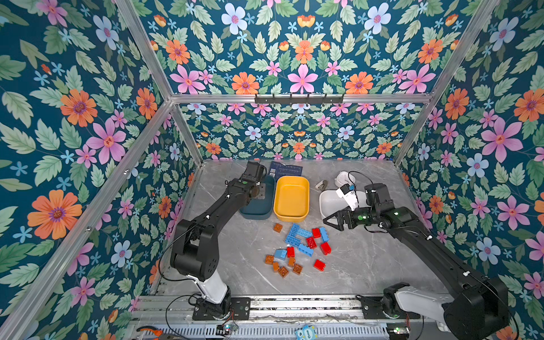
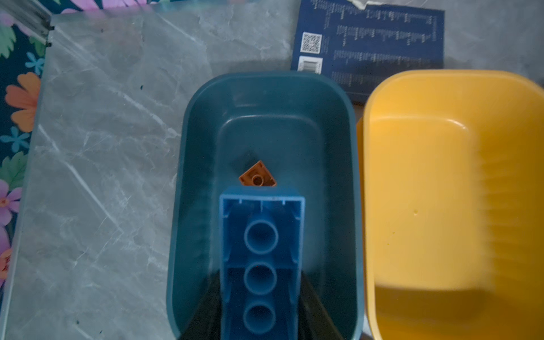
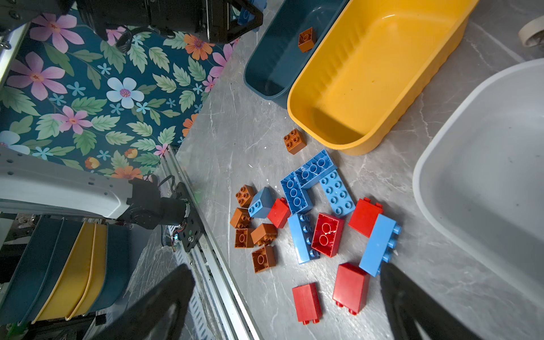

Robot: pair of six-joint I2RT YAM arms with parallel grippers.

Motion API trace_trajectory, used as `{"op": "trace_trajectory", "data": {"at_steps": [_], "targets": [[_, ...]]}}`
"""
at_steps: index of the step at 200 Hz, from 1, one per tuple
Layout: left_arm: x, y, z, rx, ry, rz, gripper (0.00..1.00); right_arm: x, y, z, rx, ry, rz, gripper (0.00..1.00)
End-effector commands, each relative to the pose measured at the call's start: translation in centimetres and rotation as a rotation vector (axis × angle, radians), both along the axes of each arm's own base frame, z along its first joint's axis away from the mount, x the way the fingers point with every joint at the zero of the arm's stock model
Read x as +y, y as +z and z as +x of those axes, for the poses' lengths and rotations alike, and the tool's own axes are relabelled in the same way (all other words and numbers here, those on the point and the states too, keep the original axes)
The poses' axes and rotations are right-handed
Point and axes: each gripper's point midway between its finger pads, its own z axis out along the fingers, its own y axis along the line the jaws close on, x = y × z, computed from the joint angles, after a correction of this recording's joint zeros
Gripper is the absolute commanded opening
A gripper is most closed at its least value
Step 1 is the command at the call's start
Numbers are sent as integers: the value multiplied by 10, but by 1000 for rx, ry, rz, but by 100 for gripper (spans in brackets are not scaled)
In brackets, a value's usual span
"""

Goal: Sort the legos into containers by color
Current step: Place the lego in the container.

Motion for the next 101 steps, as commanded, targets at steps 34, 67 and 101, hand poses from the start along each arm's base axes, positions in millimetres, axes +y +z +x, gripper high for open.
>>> {"op": "trace_trajectory", "data": {"at_steps": [34, 67, 101], "targets": [[-54, 1, 18, -4, -121, -164, 23, 1, -4, 5, -4, -3, -6, 99], [-91, -9, 21, 12, -171, -200, 23, 1, -8, 8, 3, -7, -13, 99], [-116, -28, 29, 28, -191, -184, 24, 1, -11, 10, 10, -9, -20, 99]]}}
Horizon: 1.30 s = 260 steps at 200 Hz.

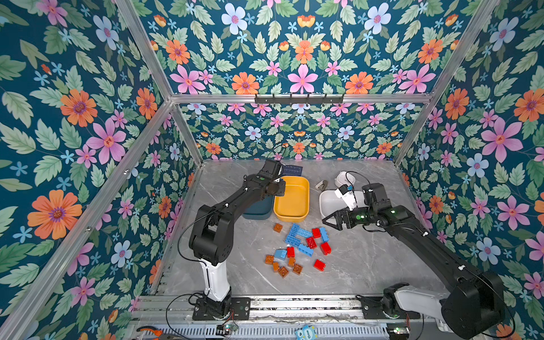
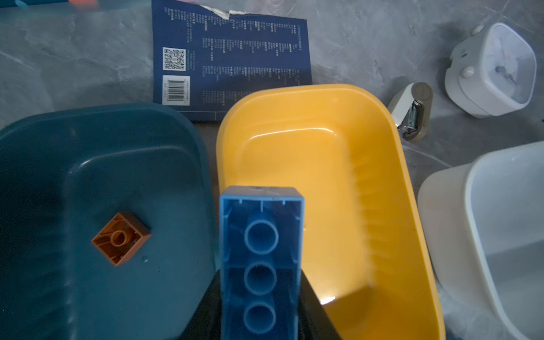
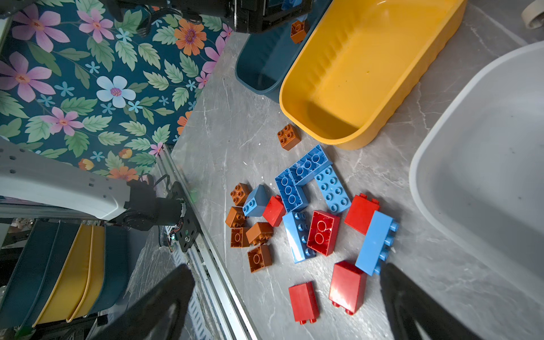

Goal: Sort the legos into containers by color
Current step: Place the lego in the container, then pick up the lego from the center of the table.

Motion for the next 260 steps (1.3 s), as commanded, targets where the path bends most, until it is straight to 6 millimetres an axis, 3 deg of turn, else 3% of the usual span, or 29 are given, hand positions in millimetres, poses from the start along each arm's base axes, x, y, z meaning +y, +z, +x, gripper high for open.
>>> {"op": "trace_trajectory", "data": {"at_steps": [1, 47, 81, 114, 143, 176, 220, 260], "targets": [[-15, -5, 7, -11, -6, -13, 24, 1, 1, 4, -23, 0, -3, 99], [-16, -26, 30, -19, 50, 41, 30, -1, -3, 6, -19, -7, -20, 99], [-22, -26, 34, -21, 48, 36, 62, -3, -5, 5, -16, -10, -34, 99], [-18, -7, 25, -44, 43, 50, 78, -3, -4, 5, -17, -8, -36, 99], [-14, 12, -2, -57, 19, 64, 80, -2, -3, 6, -14, 0, -34, 99], [-2, 21, -48, -39, -1, 64, 80, 1, -4, 8, -8, 8, -26, 99], [9, 4, -118, 21, -70, 100, 80, 1, -7, 8, 1, 13, -27, 99], [21, -30, -146, 54, -94, 124, 78, 2, -8, 7, 6, 17, -19, 99]]}}
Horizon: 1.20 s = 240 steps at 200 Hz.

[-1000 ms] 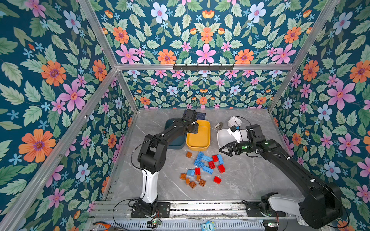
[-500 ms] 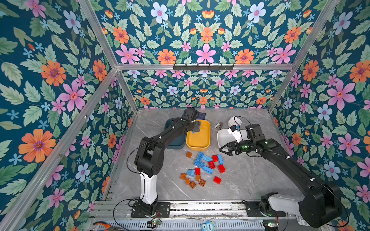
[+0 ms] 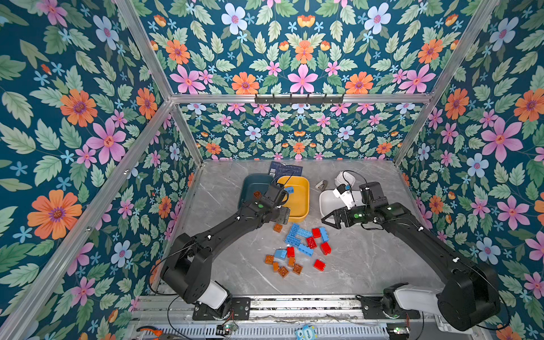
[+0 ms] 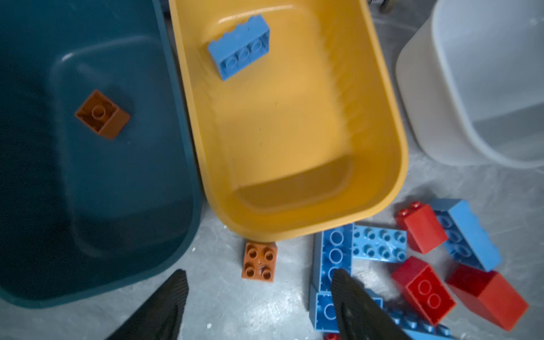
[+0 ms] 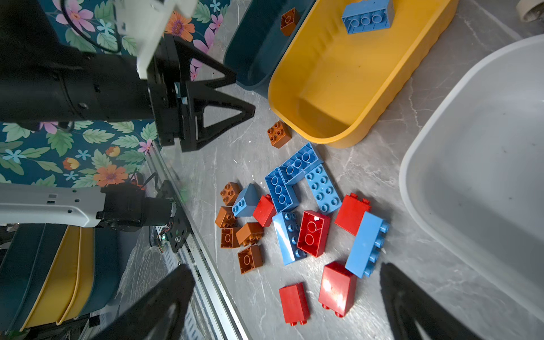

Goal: Sort the legos into containers by color
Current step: Pick up the lego from the center of the table.

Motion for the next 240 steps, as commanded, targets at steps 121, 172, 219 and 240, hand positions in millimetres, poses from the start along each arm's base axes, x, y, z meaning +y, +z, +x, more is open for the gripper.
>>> {"op": "trace_trajectory", "data": {"at_steps": [121, 172, 219, 240], "targets": [[0, -80, -11, 30, -67, 40, 65, -5, -4, -11, 9, -1, -12, 99], [-2, -90, -6, 21, -71, 52, 50, -5, -6, -13, 14, -2, -17, 99], [-3, -91, -5, 21, -75, 55, 29, -5, -5, -13, 11, 0, -16, 99], [-4, -84, -10, 44, -76, 39, 28, -4, -1, -14, 8, 7, -4, 99]]}}
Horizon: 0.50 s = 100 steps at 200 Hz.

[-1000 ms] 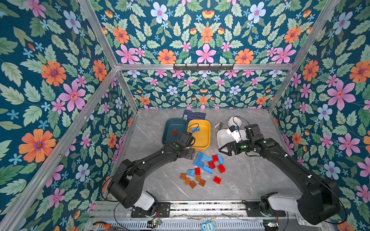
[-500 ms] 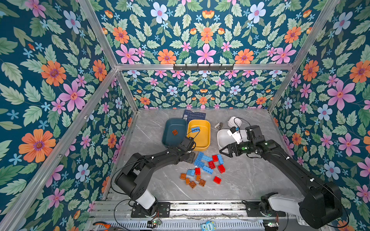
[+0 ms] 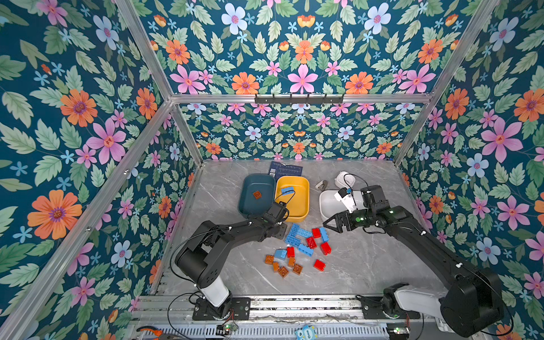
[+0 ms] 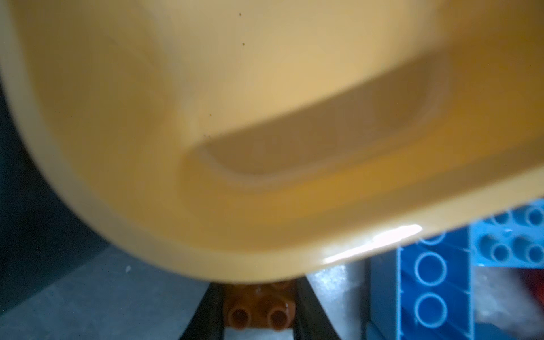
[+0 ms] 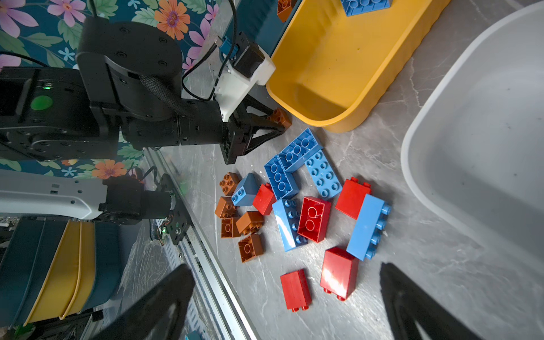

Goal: Sort the legos into containers by color
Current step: Pick up the lego from the center of the table.

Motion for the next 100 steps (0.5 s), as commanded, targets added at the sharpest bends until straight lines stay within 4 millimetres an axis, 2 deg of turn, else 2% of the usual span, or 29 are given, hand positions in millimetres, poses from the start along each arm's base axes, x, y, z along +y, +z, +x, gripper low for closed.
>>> {"op": "trace_trajectory", "data": {"at_steps": [1, 35, 62, 83, 100], "targets": [[-1, 8, -4, 11, -6, -12, 28, 1, 4, -1, -14, 11, 8, 99], [5, 31, -19, 41, 12, -40, 28, 5, 13, 0, -25, 19, 39, 99], [9, 67, -20, 10, 25, -66, 28, 8, 19, 3, -33, 25, 58, 99], [19, 95, -3, -48, 45, -46, 29, 11, 23, 5, -37, 30, 75, 99], [31, 106, 19, -78, 77, -20, 29, 13, 27, 8, -41, 28, 91, 99]]}}
